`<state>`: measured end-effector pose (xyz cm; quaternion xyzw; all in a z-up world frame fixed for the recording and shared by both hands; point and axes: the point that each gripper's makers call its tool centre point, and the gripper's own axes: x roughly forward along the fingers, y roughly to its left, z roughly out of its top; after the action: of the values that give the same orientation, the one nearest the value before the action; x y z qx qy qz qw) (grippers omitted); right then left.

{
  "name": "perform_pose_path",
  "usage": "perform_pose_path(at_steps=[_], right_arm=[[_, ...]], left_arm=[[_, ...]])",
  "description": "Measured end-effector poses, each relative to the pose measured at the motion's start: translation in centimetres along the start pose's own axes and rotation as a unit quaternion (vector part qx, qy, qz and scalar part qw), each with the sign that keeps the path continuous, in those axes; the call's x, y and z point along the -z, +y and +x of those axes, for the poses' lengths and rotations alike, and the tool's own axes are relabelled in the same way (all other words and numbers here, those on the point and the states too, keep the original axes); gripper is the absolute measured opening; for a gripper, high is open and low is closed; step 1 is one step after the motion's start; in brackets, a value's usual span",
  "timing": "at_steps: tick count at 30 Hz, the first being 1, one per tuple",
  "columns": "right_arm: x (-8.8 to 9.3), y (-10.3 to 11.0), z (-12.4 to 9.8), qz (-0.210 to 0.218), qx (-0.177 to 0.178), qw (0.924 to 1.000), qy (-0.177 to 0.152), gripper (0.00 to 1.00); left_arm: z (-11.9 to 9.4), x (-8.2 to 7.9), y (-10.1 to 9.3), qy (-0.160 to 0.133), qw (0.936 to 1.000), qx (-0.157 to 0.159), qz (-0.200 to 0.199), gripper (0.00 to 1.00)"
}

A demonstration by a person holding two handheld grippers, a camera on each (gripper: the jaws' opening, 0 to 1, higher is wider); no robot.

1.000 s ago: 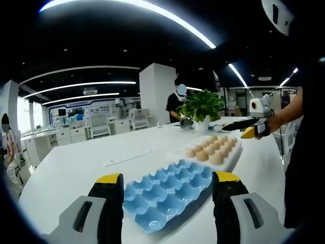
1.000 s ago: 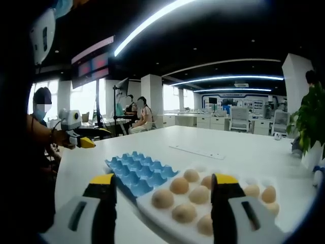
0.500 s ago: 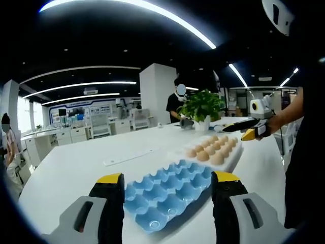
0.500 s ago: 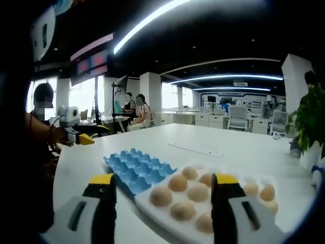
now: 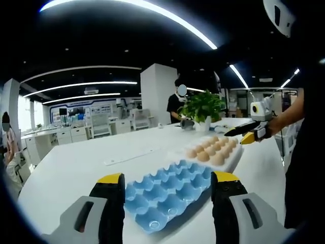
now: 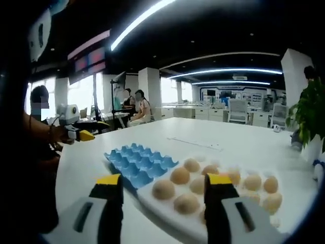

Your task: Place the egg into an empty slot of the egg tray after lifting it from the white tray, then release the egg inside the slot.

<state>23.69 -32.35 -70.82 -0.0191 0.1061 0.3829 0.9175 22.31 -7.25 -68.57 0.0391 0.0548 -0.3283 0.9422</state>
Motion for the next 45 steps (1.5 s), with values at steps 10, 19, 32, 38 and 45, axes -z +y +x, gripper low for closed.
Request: perform_pose_path(at_steps=[10, 19, 32, 38, 45], right_arm=[[0.0, -0.6, 0.1, -0.008, 0.021, 0.9997, 0.003, 0.75], [0.1, -0.8, 0.0, -0.014, 0.028, 0.9995, 0.003, 0.76], [1.3, -0.6, 1.9, -0.048, 0.041, 0.9954, 0.073, 0.4], [1.9, 0.3, 3.8, -0.07, 0.02, 0.9916, 0.107, 0.34], [3.8, 0.5, 5.2, -0.094, 0.003, 0.9812, 0.169, 0.3]], left_arm=[[-0.1, 0.1, 0.1, 0.0, 1.0, -0.001, 0.001, 0.69], [-0.1, 0.3, -0.2, 0.002, 0.9999, 0.007, -0.007, 0.66], [-0.3, 0.1, 0.1, 0.001, 1.0, 0.001, -0.003, 0.65], [-0.4, 0.0, 0.2, 0.001, 1.0, 0.0, -0.001, 0.64], [-0.4, -0.2, 0.5, -0.003, 1.0, -0.001, -0.004, 0.63]])
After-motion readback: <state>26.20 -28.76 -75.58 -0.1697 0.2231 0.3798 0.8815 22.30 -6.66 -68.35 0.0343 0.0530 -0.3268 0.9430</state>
